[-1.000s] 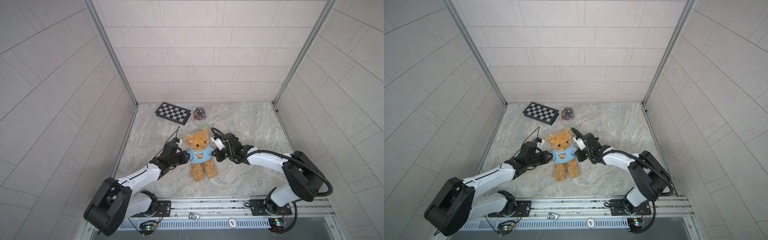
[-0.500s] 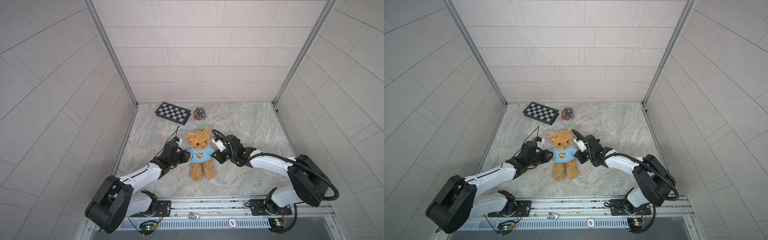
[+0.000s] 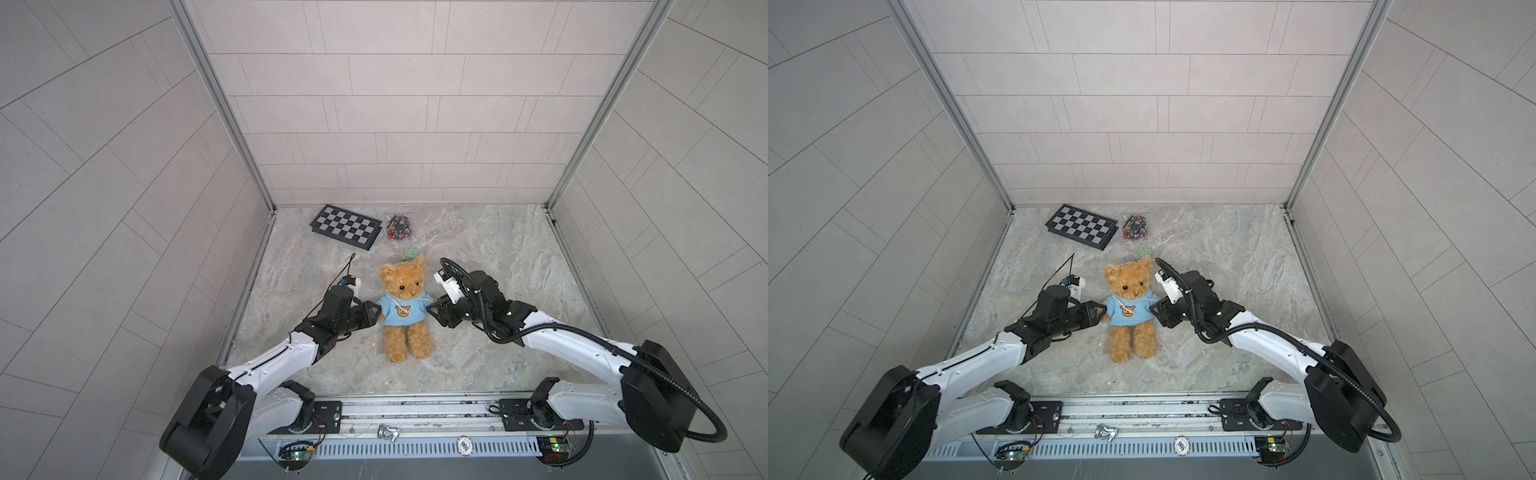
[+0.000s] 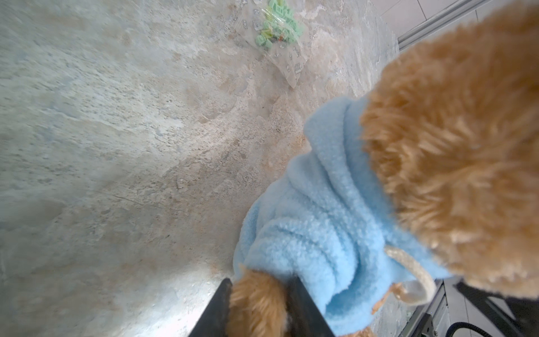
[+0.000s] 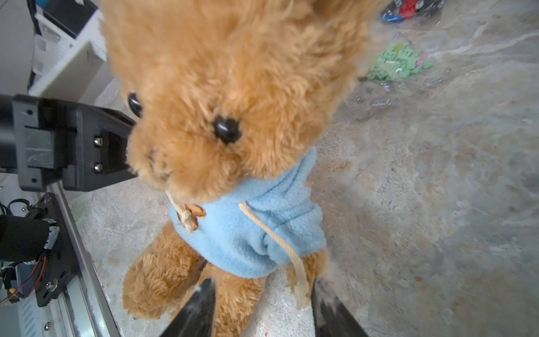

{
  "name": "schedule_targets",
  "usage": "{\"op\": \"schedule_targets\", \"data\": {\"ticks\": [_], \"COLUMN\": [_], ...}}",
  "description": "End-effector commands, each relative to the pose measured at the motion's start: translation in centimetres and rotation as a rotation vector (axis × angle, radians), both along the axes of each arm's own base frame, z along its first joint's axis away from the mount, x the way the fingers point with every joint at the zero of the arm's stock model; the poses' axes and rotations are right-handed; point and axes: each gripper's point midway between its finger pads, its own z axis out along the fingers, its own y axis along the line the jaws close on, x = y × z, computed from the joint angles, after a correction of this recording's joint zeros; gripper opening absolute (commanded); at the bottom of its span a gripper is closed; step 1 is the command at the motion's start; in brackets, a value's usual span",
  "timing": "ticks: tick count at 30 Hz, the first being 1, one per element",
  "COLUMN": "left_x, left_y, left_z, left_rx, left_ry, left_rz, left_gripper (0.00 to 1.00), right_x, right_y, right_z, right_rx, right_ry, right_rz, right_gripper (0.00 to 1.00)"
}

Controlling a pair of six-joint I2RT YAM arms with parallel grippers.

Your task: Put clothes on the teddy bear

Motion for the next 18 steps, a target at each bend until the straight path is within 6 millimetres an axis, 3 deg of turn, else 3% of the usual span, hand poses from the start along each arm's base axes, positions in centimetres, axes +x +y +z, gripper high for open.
{"op": "schedule_targets", "data": {"ticks": [1, 6, 11, 13, 18], "left_x": [-1.0, -1.4, -1.5, -1.3, -0.6], "left_y": [0.5, 0.7, 2.3, 3.6, 7.6], "left_z": [-0.3, 0.5, 1.4, 2.1, 4.1], "left_rx": [0.026, 0.027, 0.067, 0.119, 0.204], "left_ry": [0.008, -0.009, -0.053, -0.093, -0.181], "left_rz": [-0.006, -0.016, 0.019, 0.047, 0.186], "left_gripper": [0.40, 0.50, 0.67, 0.76, 1.00], "right_x": [-0.8, -1.5, -1.3, -0.8, 0.8], "right_y": [-1.4, -3.6, -7.6, -9.2, -13.0], "right_z": [0.4, 1.9, 3.0, 3.3, 3.9], "right_rx": [-0.030, -0.016, -0.074, -0.084, -0.100], "right_ry": [-0.019, -0.105, -0.208, -0.229, -0.275], "right_rz": [-0.026, -0.093, -0.234, -0.288, -0.433], "right_gripper": [0.56, 0.57, 0.81, 0.99, 1.00]}}
